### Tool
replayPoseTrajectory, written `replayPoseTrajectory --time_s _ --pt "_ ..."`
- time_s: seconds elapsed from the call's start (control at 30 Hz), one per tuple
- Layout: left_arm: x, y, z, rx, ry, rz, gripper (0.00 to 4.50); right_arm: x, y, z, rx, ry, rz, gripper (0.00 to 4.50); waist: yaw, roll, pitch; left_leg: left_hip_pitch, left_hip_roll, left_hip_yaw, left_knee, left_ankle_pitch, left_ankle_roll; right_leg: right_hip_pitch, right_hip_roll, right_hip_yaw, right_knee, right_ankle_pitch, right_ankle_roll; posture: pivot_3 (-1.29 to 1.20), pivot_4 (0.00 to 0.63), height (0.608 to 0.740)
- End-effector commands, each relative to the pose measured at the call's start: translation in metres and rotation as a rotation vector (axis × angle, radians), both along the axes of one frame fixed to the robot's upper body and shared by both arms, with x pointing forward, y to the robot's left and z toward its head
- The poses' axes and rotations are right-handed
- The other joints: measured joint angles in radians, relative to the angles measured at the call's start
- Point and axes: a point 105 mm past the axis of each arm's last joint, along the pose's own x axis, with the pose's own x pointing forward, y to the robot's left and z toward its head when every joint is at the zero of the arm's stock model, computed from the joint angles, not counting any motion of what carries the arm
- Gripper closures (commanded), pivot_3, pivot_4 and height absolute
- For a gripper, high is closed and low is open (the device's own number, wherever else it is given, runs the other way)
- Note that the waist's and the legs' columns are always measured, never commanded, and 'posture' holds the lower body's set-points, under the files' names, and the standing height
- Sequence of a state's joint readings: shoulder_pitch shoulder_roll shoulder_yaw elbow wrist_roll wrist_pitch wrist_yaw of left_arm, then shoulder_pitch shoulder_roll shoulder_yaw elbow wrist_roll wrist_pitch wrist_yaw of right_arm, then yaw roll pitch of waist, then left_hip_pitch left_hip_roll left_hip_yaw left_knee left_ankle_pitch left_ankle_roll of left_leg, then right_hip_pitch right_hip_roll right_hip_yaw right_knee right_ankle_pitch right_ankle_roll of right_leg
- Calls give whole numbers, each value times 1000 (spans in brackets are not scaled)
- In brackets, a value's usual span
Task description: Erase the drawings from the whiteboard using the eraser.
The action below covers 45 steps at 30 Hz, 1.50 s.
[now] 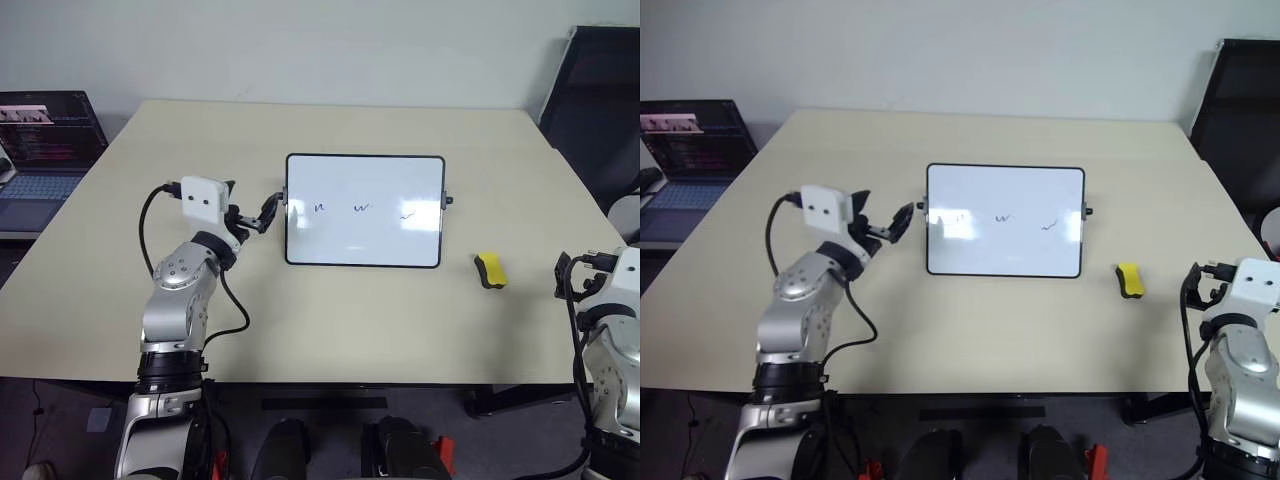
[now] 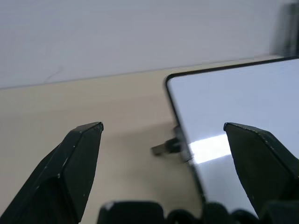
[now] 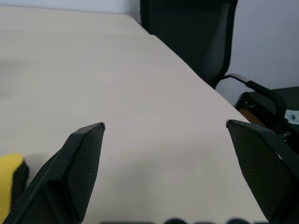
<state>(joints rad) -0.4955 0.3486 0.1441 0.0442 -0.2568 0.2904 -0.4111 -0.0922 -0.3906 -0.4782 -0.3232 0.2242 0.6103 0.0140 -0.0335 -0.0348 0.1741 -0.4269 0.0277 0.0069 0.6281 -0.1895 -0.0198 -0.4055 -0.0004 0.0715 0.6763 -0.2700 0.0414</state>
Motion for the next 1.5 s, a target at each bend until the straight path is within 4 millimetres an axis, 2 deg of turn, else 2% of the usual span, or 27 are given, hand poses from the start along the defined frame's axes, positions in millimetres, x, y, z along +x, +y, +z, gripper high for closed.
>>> replayPoseTrajectory --time_s 0.03,0.1,0.2,0.3,0.43,0.63,0.73,1.23,1.5 --pt "-13 -49 5 66 -14 -261 0 12 22 21 -5 -16 125 30 -1 0 0 0 0 0 0 0 0 0 0 0 0 0 0 0 150 740" --pt "-25 -77 -5 136 5 -423 0 19 28 25 11 3 164 30 0 0 0 0 0 0 0 0 0 0 1 0 0 0 0 0 150 740" --pt "-34 -102 -12 158 20 -568 0 25 35 26 30 35 199 30 1 0 0 0 0 0 0 0 0 0 0 0 0 0 0 0 150 740" --pt "-44 -119 -21 193 33 -692 0 29 41 23 48 73 229 30 1 0 0 -1 0 -1 0 0 0 0 1 -1 0 0 0 0 150 740" --pt "-53 -132 -32 209 40 -803 0 33 50 17 71 139 270 30 -1 0 0 0 0 -1 0 0 0 0 1 0 0 0 0 0 150 740" --pt "-55 -141 -59 252 58 -862 0 31 57 3 84 229 318 30 1 0 0 -1 0 -1 0 0 0 0 1 0 -1 0 0 0 150 740" --pt "-59 -144 -66 273 52 -887 0 32 63 -1 83 257 344 30 1 0 0 -1 0 -1 0 0 0 0 1 0 -1 0 0 0 150 740" --pt "-60 -140 -72 297 12 -855 0 46 80 -14 119 311 385 30 0 0 0 -1 0 -1 0 0 0 0 1 -1 -1 0 0 0 150 740" --pt "-58 -138 -66 315 -16 -826 0 51 74 -26 148 329 364 30 0 0 0 -1 0 -2 0 0 0 0 1 -1 -1 0 0 0 150 740"
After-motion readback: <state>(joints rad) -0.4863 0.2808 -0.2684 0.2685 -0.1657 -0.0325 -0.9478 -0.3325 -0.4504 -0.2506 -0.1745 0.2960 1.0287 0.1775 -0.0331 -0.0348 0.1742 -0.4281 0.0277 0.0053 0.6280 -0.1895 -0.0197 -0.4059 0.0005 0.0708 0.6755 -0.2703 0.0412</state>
